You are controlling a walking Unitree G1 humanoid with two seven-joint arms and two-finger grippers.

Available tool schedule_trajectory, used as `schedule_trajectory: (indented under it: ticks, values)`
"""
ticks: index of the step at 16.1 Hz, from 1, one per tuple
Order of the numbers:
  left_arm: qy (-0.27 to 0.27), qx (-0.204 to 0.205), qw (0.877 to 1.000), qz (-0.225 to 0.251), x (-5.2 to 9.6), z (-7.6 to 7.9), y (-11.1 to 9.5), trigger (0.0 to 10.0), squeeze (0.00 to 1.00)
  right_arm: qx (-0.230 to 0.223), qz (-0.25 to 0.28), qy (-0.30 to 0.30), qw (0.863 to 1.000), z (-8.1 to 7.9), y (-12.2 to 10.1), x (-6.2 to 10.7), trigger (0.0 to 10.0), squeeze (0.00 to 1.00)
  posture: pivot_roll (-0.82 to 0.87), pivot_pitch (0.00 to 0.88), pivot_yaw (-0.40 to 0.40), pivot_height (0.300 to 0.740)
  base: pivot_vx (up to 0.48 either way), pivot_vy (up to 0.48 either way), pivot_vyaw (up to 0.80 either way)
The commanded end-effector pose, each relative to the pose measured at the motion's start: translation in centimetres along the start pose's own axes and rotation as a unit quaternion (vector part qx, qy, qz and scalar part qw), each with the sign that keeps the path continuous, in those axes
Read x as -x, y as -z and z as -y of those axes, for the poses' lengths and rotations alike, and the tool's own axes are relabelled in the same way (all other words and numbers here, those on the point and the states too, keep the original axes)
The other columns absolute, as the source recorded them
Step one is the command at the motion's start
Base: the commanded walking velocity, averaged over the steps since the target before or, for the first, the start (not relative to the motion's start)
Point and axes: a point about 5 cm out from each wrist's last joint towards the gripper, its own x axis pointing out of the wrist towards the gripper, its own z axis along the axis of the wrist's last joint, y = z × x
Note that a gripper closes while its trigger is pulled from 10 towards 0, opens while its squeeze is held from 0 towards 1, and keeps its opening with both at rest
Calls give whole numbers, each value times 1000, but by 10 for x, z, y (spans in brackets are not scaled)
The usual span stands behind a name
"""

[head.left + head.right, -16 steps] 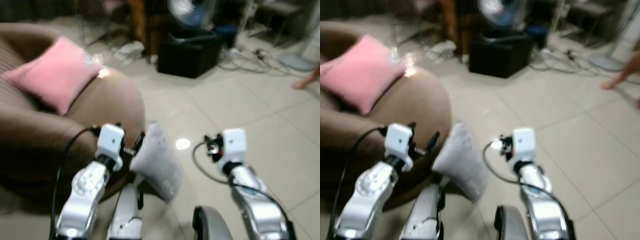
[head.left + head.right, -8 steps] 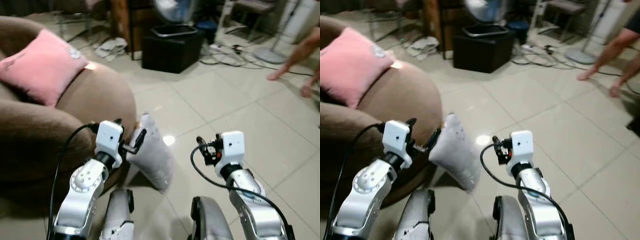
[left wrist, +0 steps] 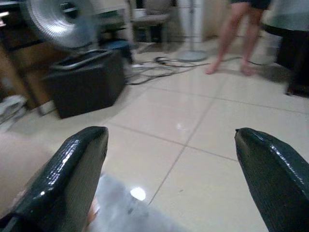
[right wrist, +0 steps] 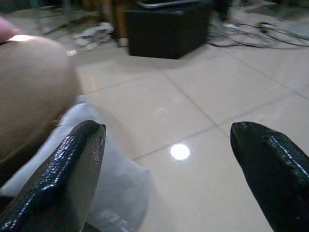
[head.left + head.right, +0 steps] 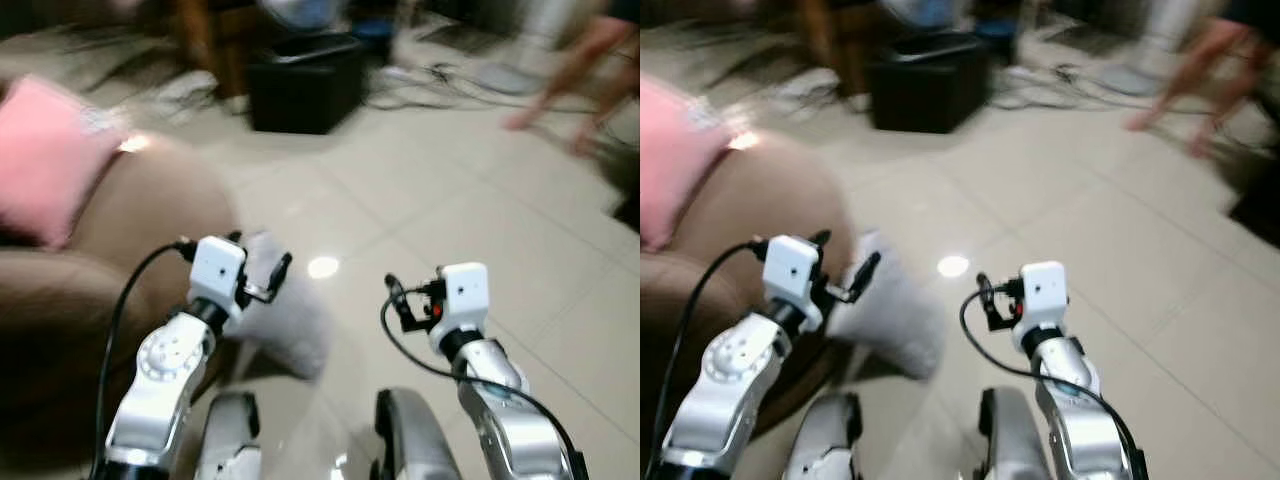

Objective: Move the pillow to the sofa from floor

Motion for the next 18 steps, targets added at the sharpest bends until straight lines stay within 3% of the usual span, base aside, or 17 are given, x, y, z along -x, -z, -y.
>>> schedule_trajectory:
  ticks: [1, 6, 7, 8, 10, 13, 18]
  values:
    - [1, -8, 1000, 2, -2, 1, -1, 10000, 1000, 23, -6, 8, 1000, 5, 3, 1, 10000, 0, -9, 61, -17, 601, 394, 0, 0]
    - [-11, -20, 1000, -11, 0, -2, 3, 10000, 1000, 46, -15, 8, 999, 6, 4, -1, 10000, 0, -10, 68, -19, 601, 401, 0, 0]
    - [-13, -23, 1000, -13, 0, -2, 4, 10000, 0, 69, -20, -12, 997, 4, 4, -2, 10000, 0, -10, 68, -19, 601, 409, 0, 800]
    - [-15, -26, 999, -15, 0, -3, 5, 10000, 0, 80, -23, -19, 996, 3, 5, -2, 10000, 0, -10, 69, -19, 601, 409, 0, 800]
    - [-17, -34, 999, -23, 2, -3, 7, 10000, 0, 60, -27, -11, 998, 4, 9, -2, 10000, 0, -9, 70, -19, 601, 394, 0, 400]
    - [-28, -59, 997, -47, 5, -8, 15, 10000, 0, 67, -42, -34, 996, 5, 17, -5, 10000, 0, -8, 73, -19, 601, 0, 0, 0]
    - [-29, -79, 996, -32, 7, -10, 14, 10000, 0, 73, -48, -32, 996, 9, 24, -4, 10000, 0, -7, 75, -18, 601, 0, 0, 0]
